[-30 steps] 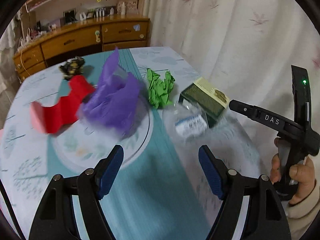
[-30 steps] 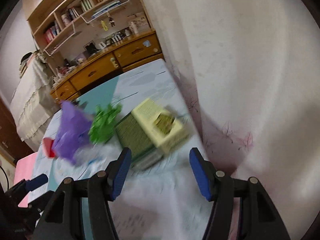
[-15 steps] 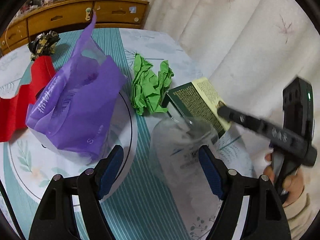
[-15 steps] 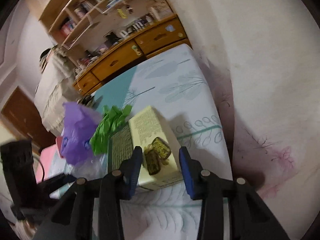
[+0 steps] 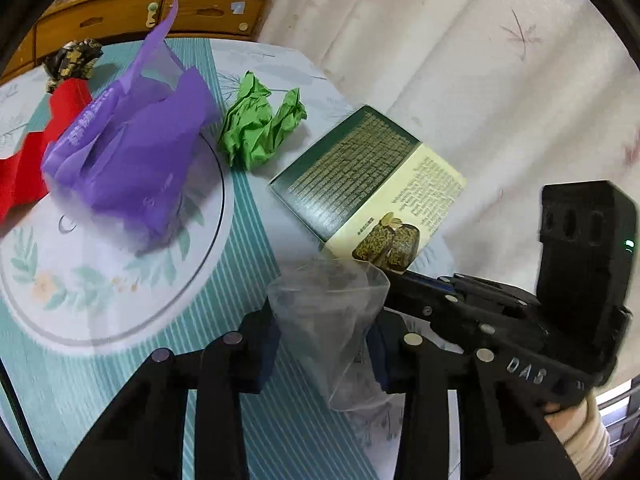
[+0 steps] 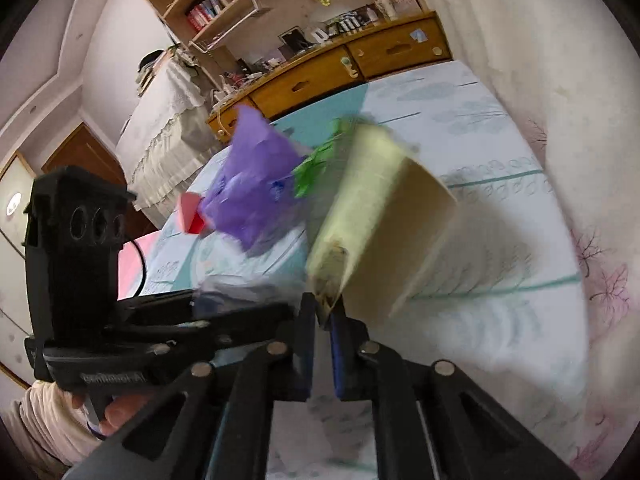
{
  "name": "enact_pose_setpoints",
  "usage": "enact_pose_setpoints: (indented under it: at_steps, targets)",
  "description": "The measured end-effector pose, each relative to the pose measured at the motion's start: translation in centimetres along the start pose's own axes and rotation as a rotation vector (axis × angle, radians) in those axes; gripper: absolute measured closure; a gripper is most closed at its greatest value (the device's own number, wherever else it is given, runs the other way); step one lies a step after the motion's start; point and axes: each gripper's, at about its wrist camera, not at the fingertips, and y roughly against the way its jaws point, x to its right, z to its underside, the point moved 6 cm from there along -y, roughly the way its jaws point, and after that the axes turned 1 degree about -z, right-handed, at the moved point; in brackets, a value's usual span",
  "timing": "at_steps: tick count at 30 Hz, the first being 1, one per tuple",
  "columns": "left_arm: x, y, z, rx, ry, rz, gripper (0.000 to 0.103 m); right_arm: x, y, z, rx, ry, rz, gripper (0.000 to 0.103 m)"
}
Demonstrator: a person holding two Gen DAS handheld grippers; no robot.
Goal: Collect trash
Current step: 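Grasp the clear plastic bag with left tool while right tool grasps the green-yellow box, then lift the plastic bag with left tool while right tool lifts the green-yellow box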
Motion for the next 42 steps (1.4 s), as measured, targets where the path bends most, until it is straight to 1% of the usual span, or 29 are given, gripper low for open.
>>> enact_pose_setpoints:
  at_steps: [1,3,4,6,8,11,13,14,16,17,19,23,25,26,30,32,34,38,42]
  targets:
    - [0.3,0.5,0.5,0.012,-0.013,-0.017,0.067,-0.5,0.2,0.4,0.009,0.01,0.017,0.098]
    - [0.9,1.6,1.1,0.028,-0.027,-0.031,0.069,-1.4,0.8,1.0,0.028,0.013,0.021,0.098]
    - [1.1,2.4,1.7,0.032,-0.029,-0.047,0.072,-1.8,1.2,1.4,0.041,0.011,0.03,0.098]
    - [0.9,3.9,2.4,0.037,-0.027,-0.083,0.073,-2.7,2.4,2.0,0.068,0.016,0.043,0.098]
    - [0.5,6.1,3.6,0.054,-0.015,-0.094,0.073,-3.8,3.8,2.6,0.092,0.028,0.06,0.098]
    - [-0.2,9.6,6.2,0.073,-0.001,-0.123,0.073,-5.6,5.9,3.8,0.131,0.039,0.06,0.098]
    - [-0.9,12.5,8.4,0.091,0.005,-0.168,0.073,-6.6,7.4,5.2,0.145,0.044,0.062,0.098]
    - [-0.8,12.8,8.7,0.099,0.003,-0.18,0.073,-6.9,7.7,5.7,0.147,0.043,0.061,0.098]
    - [-1.0,15.6,11.6,0.131,-0.003,-0.223,0.073,-7.8,8.7,7.6,0.151,0.034,0.053,0.098]
    - [-1.1,16.4,12.5,0.141,-0.008,-0.241,0.073,-8.2,9.0,8.4,0.15,0.031,0.048,0.098]
    - [-1.5,18.5,15.2,0.174,-0.027,-0.296,0.073,-9.3,9.6,10.3,0.145,0.037,0.06,0.098]
    - [-2.0,21.6,19.3,0.199,-0.044,-0.363,0.073,-12.0,10.7,13.0,0.135,0.063,0.057,0.098]
    - [-2.1,22.8,20.8,0.203,-0.046,-0.377,0.073,-13.7,11.2,14.2,0.137,0.088,0.043,0.098]
    - [-2.1,24.1,22.1,0.214,-0.05,-0.383,0.073,-14.8,11.5,14.9,0.133,0.104,0.036,0.098]
    - [-2.1,26.6,24.5,0.24,-0.065,-0.391,0.073,-18.8,12.5,17.7,0.122,0.18,0.019,0.098]
    - [-2.1,27.3,25.4,0.24,-0.079,-0.394,0.073,-20.5,13.0,19.2,0.107,0.209,0.011,0.098]
    - [-2.1,28.0,26.6,0.223,-0.103,-0.4,0.073,-22.1,13.3,21.1,0.073,0.246,0.008,0.098]
    - [-2.5,28.0,28.7,0.183,-0.125,-0.4,0.073,-23.3,12.9,25.1,-0.017,0.264,0.014,0.098]
    - [-2.8,26.8,31.1,0.126,-0.151,-0.397,0.073,-23.0,11.8,28.5,-0.101,0.27,0.045,0.098]
